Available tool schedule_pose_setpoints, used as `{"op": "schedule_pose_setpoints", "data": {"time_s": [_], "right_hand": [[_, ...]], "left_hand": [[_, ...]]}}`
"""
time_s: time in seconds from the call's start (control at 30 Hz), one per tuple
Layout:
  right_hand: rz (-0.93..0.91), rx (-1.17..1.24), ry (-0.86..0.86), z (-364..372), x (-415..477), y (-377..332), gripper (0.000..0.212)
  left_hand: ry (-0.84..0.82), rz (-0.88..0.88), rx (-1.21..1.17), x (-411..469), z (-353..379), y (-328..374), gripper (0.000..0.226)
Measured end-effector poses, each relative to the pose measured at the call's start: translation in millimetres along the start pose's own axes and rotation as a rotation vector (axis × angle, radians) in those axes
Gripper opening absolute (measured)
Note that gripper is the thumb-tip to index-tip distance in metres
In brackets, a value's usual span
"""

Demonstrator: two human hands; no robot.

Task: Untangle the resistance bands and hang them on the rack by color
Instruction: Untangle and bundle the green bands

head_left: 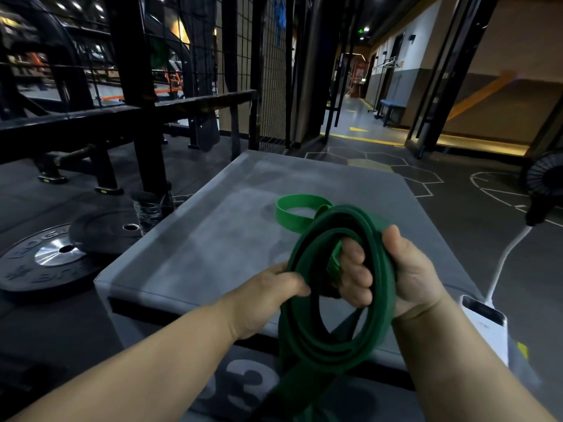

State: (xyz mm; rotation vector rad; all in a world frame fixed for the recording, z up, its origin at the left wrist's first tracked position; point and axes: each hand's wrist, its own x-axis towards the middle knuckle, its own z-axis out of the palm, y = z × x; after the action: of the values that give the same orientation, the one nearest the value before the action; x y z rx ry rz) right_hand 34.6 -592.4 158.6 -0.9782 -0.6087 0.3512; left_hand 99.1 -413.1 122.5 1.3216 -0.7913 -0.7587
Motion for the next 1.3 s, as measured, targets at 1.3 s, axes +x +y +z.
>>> {"op": "schedule_pose_setpoints", "data": {"time_s": [1.3], "right_hand": [[-0.324,0.442,0.380,-20.5,-36.4,-44.2,0.041]], "left_hand": [[0.652,0.073,-0.184,21.4,-28.7,7.6,0.014]]}}
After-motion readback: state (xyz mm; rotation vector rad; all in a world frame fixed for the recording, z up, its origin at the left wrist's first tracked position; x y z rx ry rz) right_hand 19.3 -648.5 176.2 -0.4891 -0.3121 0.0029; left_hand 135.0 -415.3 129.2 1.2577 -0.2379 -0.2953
